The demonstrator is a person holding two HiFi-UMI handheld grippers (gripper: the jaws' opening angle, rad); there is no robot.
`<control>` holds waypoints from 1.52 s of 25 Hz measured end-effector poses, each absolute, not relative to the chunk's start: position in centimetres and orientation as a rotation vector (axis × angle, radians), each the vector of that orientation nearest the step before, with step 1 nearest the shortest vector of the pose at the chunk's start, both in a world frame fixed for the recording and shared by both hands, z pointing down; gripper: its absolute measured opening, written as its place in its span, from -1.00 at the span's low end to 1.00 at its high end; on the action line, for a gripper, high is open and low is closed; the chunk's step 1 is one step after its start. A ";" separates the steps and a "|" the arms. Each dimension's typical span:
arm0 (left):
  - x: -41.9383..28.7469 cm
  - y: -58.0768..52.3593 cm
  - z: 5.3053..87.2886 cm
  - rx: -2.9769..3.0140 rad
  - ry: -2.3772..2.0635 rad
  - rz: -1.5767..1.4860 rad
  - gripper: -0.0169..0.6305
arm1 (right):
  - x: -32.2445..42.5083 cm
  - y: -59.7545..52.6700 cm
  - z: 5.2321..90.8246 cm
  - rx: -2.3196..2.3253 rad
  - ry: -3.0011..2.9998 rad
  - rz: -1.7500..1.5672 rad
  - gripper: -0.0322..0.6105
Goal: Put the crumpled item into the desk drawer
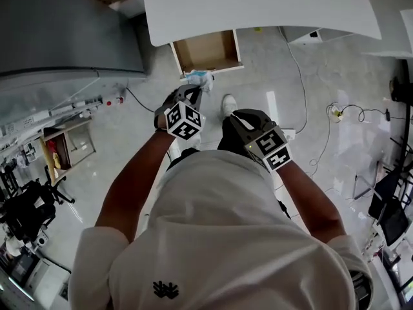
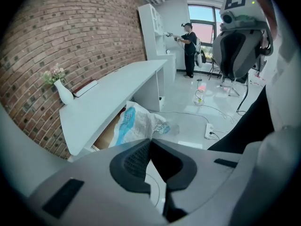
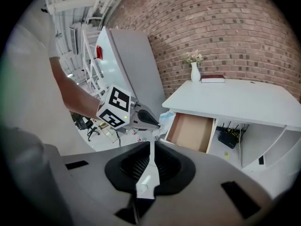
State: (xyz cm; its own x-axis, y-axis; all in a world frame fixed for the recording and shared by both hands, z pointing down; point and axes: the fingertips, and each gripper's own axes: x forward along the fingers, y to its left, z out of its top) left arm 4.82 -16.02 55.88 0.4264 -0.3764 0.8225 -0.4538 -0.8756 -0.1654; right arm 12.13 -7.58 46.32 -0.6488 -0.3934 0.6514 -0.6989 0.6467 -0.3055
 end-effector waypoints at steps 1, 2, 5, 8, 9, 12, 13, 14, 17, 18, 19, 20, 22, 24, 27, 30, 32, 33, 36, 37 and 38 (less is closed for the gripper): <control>5.4 -17.1 57.0 2.569 -0.761 1.474 -0.87 | 13.0 -8.2 47.0 0.834 -2.319 0.759 -0.73; 5.8 -18.2 58.1 2.556 -0.768 1.493 -0.87 | 13.8 -8.7 47.7 0.819 -2.314 0.773 -0.73; 7.0 -21.1 61.6 2.516 -0.778 1.557 -0.87 | 15.8 -10.1 49.3 0.782 -2.299 0.809 -0.73; 7.4 -23.6 64.8 2.476 -0.780 1.603 -0.87 | 17.0 -11.7 50.6 0.755 -2.286 0.839 -0.73; 7.5 -24.3 65.8 2.464 -0.782 1.615 -0.87 | 17.4 -12.2 51.1 0.749 -2.282 0.844 -0.73; 8.0 -26.3 68.6 2.421 -0.785 1.651 -0.87 | 18.9 -13.8 52.7 0.737 -2.266 0.872 -0.73; 8.1 -26.8 69.6 2.405 -0.784 1.664 -0.87 | 19.3 -14.3 53.2 0.734 -2.260 0.885 -0.73; 8.2 -27.3 70.6 2.390 -0.781 1.675 -0.87 | 19.7 -14.8 53.8 0.731 -2.255 0.896 -0.73; 8.9 -28.9 73.5 2.353 -0.766 1.705 -0.87 | 20.8 -16.1 55.6 0.725 -2.243 0.925 -0.73; 9.1 -29.4 74.3 2.341 -0.763 1.714 -0.87 | 21.1 -16.4 56.1 0.721 -2.239 0.933 -0.73; 9.3 -29.9 75.2 2.328 -0.761 1.721 -0.87 | 21.4 -16.6 56.6 0.717 -2.235 0.942 -0.73; 9.4 -30.4 76.0 2.316 -0.761 1.727 -0.87 | 21.6 -16.8 57.1 0.713 -2.232 0.950 -0.73; 9.6 -31.6 77.7 2.294 -0.763 1.738 -0.87 | 21.7 -17.2 58.1 0.706 -2.224 0.968 -0.73; 9.5 -32.6 79.6 2.268 -0.763 1.751 -0.87 | 21.8 -17.6 59.1 0.700 -2.218 0.986 -0.73; 9.3 -33.5 82.2 2.227 -0.757 1.779 -0.87 | 22.0 -17.7 60.3 0.687 -2.207 1.004 -0.73; 9.4 -34.2 84.1 2.206 -0.726 1.818 -0.87 | 22.5 -17.6 61.3 0.679 -2.195 1.016 -0.73; 9.5 -34.6 85.4 2.185 -0.708 1.849 -0.87 | 23.0 -17.5 61.9 0.675 -2.183 1.028 -0.73; 9.5 -34.7 86.0 2.173 -0.701 1.861 -0.87 | 23.3 -17.6 62.2 0.674 -2.177 1.034 -0.73; 9.2 -35.2 87.6 2.138 -0.678 1.897 -0.87 | 23.8 -17.7 63.0 0.678 -2.163 1.043 -0.73; 9.1 -35.4 88.0 2.129 -0.668 1.910 -0.87 | 23.9 -17.9 63.2 0.682 -2.160 1.045 -0.73; 9.0 -35.6 88.3 2.121 -0.659 1.921 -0.87 | 24.1 -18.1 63.3 0.689 -2.158 1.047 -0.73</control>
State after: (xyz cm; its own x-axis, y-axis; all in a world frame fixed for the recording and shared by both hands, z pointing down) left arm 9.05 -35.63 88.32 0.0531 -0.1873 0.9809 -0.4539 -0.8794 -0.1434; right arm 24.09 -18.14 63.31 -0.6614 -0.1765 0.7290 -0.6820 0.5461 -0.4865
